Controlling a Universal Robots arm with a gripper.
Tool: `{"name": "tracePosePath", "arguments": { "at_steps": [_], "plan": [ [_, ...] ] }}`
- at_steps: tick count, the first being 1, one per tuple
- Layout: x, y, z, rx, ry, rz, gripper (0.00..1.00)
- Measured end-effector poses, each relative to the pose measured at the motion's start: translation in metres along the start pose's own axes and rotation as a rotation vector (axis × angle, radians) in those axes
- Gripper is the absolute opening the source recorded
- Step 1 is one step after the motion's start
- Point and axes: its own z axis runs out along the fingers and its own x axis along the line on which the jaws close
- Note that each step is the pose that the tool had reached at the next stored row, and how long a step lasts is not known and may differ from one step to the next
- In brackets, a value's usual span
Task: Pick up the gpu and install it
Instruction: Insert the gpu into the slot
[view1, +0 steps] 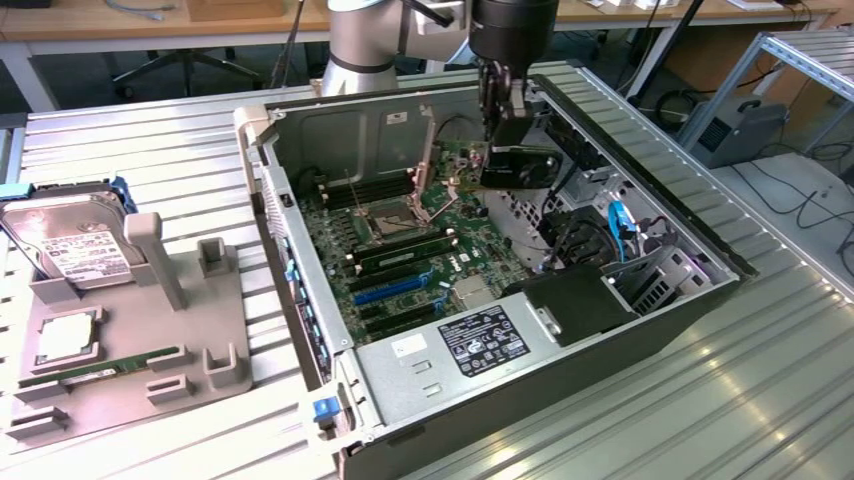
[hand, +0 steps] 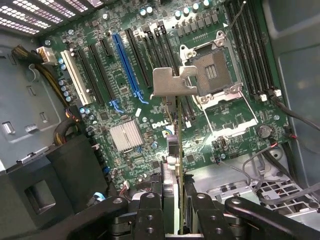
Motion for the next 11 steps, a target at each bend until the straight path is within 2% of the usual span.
{"name": "tracePosePath", "arguments": {
  "at_steps": [11],
  "plan": [
    [0.0,0.0,0.0002,0.0057,-0.0099,-0.065,0.27]
  ]
}}
